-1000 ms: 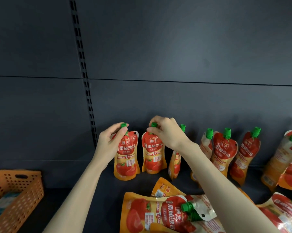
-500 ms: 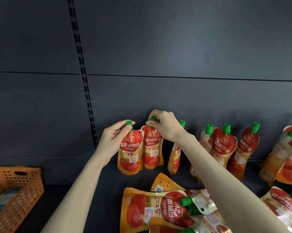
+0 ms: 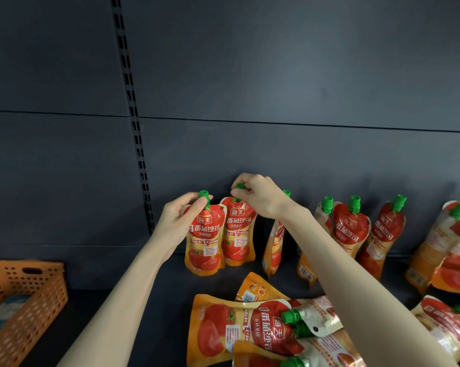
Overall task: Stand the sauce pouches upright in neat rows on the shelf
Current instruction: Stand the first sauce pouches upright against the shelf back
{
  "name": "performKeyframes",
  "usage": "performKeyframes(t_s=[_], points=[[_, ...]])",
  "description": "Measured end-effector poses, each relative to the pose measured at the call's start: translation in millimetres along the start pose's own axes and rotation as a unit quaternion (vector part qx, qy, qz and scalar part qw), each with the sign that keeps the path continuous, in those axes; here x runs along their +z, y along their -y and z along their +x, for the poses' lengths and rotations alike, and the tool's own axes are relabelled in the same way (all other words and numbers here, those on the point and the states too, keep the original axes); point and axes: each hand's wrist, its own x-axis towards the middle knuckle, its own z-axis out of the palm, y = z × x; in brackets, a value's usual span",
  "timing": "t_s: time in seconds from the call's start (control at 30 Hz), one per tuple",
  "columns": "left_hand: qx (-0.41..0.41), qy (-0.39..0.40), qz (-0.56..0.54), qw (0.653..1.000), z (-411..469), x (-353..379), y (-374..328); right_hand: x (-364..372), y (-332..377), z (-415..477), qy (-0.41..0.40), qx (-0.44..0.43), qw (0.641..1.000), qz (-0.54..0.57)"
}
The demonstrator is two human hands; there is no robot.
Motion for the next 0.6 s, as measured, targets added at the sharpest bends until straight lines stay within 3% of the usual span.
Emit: performKeyframes(t_s=[0.23,0.47,0.6], points=[[0.029,-0.012,0.076,0.997,0.3,-4.1,-12.7,-4.2,4.1,-9.2,-0.015,-0.002,1.0,-0.014],[0.199,-0.122,0.247,0.941,-20.9,11.6,-39.1,-37.8,3.6,-54.0,-0.151,-0.051,0.987,-0.025],[0.248,-0.099,0.23,0.936,-34.5,56.1,-51.7,-60.5,-11.5,-87.3,-0.223,-0.046,0.973,-0.025]])
